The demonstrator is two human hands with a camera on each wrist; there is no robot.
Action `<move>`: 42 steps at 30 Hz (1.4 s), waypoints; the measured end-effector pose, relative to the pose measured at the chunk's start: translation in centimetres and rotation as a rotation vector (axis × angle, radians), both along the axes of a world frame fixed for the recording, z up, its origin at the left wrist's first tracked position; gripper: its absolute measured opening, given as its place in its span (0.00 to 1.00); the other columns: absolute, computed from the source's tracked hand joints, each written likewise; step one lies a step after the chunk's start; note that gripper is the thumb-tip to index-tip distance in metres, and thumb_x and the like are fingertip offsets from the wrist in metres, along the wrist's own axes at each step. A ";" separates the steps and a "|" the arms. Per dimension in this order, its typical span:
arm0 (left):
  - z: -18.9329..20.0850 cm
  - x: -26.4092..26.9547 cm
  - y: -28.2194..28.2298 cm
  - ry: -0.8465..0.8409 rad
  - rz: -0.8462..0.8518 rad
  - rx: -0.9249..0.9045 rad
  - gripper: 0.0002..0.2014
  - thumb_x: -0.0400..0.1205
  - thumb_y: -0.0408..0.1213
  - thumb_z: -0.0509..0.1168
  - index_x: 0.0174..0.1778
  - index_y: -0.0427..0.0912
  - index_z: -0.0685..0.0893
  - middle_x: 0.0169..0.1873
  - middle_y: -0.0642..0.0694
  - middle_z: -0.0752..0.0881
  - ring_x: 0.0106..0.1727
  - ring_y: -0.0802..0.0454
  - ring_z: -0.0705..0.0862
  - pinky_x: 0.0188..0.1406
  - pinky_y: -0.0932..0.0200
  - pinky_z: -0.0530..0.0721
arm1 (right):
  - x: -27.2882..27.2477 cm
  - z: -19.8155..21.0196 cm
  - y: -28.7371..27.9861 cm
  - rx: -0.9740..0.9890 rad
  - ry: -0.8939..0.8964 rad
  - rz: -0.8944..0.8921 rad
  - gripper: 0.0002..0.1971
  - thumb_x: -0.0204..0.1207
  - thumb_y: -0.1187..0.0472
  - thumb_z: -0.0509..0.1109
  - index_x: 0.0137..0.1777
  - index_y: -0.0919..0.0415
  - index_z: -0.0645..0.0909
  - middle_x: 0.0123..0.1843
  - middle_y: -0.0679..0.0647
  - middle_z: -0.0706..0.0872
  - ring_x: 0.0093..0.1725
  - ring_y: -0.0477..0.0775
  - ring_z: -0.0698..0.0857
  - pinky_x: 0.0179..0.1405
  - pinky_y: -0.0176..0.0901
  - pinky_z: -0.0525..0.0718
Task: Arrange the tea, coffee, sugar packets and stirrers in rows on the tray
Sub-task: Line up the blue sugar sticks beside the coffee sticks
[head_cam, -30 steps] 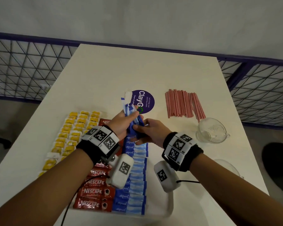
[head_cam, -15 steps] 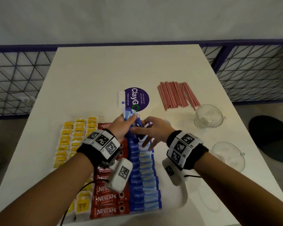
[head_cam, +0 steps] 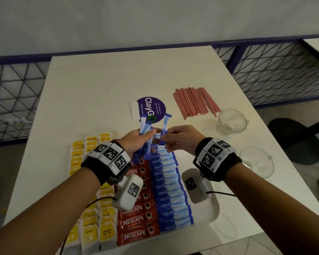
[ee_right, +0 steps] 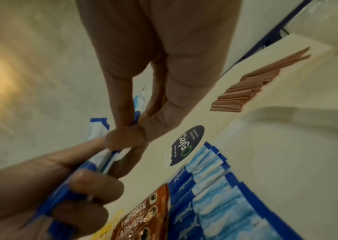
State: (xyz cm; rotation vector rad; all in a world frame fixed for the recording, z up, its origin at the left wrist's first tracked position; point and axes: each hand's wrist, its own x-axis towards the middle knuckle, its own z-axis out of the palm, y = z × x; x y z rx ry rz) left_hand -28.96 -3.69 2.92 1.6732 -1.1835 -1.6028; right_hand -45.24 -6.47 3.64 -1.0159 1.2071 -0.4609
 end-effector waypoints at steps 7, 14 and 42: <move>0.2 1.4 0.8 0.125 0.049 0.101 0.12 0.82 0.40 0.63 0.33 0.41 0.73 0.20 0.51 0.73 0.14 0.59 0.66 0.14 0.67 0.65 | 1.6 -0.1 0.1 0.047 -0.194 -0.066 0.07 0.72 0.77 0.68 0.46 0.68 0.74 0.29 0.63 0.84 0.24 0.52 0.86 0.31 0.40 0.89; 0.7 2.5 0.9 -0.118 -0.056 0.032 0.14 0.82 0.40 0.64 0.31 0.41 0.72 0.16 0.53 0.72 0.13 0.60 0.66 0.17 0.68 0.68 | 2.0 -0.6 -0.5 0.059 -0.166 -0.028 0.06 0.77 0.66 0.68 0.40 0.67 0.78 0.25 0.58 0.85 0.24 0.51 0.85 0.28 0.38 0.87; -2.6 0.6 -2.8 -0.786 -0.153 -0.002 0.17 0.82 0.46 0.64 0.58 0.37 0.78 0.54 0.36 0.83 0.49 0.40 0.79 0.41 0.58 0.69 | -2.1 -5.0 -5.6 -0.064 0.277 0.238 0.11 0.75 0.73 0.68 0.56 0.78 0.81 0.31 0.57 0.81 0.17 0.38 0.79 0.29 0.27 0.84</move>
